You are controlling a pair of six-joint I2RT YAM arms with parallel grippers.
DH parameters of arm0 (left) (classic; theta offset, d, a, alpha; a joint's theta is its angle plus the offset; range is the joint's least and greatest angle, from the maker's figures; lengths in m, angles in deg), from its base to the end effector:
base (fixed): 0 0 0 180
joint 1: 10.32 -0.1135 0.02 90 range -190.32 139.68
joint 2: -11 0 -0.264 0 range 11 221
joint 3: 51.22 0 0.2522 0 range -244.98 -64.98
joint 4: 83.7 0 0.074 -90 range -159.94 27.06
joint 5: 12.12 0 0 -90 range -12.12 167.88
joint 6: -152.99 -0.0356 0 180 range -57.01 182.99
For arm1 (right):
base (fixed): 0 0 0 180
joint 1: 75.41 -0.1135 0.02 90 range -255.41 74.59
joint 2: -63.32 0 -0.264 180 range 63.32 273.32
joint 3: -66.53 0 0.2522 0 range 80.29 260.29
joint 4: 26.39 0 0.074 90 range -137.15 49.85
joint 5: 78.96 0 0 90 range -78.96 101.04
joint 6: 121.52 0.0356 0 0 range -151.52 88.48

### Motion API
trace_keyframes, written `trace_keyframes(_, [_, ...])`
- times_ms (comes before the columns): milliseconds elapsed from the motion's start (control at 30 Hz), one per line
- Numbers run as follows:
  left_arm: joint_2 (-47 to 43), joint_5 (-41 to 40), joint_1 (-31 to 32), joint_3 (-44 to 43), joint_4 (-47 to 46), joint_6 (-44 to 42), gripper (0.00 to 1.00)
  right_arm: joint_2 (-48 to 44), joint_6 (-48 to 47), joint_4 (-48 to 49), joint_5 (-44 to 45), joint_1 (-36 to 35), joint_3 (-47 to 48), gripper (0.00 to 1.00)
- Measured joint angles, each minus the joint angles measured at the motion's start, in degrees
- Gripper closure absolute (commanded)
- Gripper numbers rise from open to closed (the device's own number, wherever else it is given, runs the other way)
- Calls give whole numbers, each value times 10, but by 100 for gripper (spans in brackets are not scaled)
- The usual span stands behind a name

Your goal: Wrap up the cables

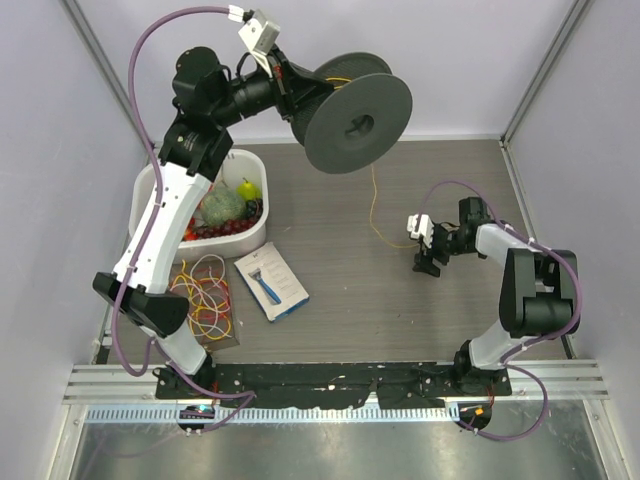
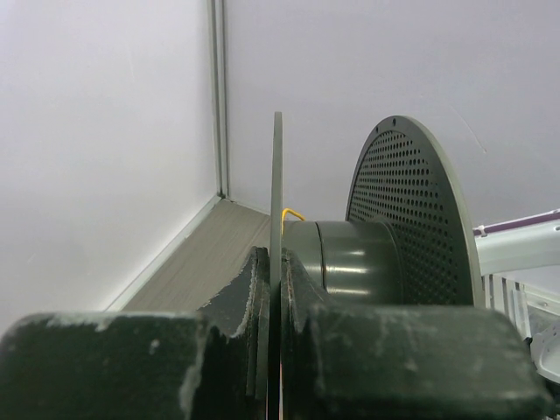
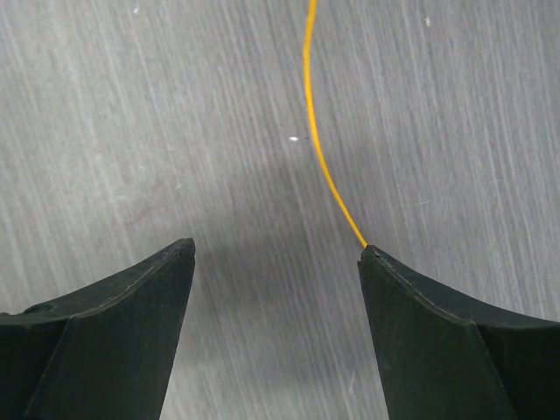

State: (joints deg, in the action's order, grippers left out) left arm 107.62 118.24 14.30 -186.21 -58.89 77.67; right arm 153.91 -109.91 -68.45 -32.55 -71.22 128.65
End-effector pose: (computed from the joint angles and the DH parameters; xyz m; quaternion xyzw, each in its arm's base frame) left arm 0.3054 -0.1653 0.5560 0.3203 0.5550 -0.4490 0.6227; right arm 0.2787 0.0042 0.1632 -0.6021 0.6920 0.1714 0.3594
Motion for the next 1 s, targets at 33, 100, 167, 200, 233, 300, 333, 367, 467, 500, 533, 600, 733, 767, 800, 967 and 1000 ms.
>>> trace_keyframes(33, [1,0,0,-3,2,0,100,4,5,10,-1,-2,0,19])
trace_keyframes(100, [3,0,0,-7,5,2,100,14,13,37,-1,-6,0,20])
trace_keyframes(167, [4,0,0,-11,6,3,100,26,19,56,-2,-11,3,20])
trace_keyframes(200, [5,0,0,-14,7,4,100,33,21,62,-3,-13,6,20])
trace_keyframes(233, [7,0,0,-17,7,4,100,42,23,68,-3,-16,11,20])
trace_keyframes(300, [9,0,0,-24,9,6,100,60,26,77,-4,-23,25,21])
trace_keyframes(333, [10,0,0,-27,9,7,100,69,26,77,-5,-28,36,21])
trace_keyframes(367, [11,0,0,-29,9,8,100,78,26,75,-5,-33,47,21])
trace_keyframes(467, [13,1,0,-36,11,12,100,100,22,70,-5,-54,80,29])
trace_keyframes(500, [13,2,0,-37,12,12,100,108,21,68,-5,-62,91,31])
trace_keyframes(533, [13,2,0,-38,12,12,100,115,19,65,-5,-68,100,36])
trace_keyframes(600, [13,2,0,-40,13,12,100,130,16,55,-4,-80,120,45])
trace_keyframes(733, [13,1,0,-41,17,12,100,148,-3,25,-2,-90,141,76])
trace_keyframes(767, [13,-2,0,-41,18,12,100,148,-8,18,0,-90,141,82])
trace_keyframes(800, [14,-8,0,-43,23,14,100,148,-11,9,2,-90,141,95])
trace_keyframes(967, [43,-88,0,-102,63,16,100,138,-6,-28,22,-88,135,99])
trace_keyframes(1000, [44,-112,-2,-103,69,15,100,126,-2,-36,26,-87,129,99])
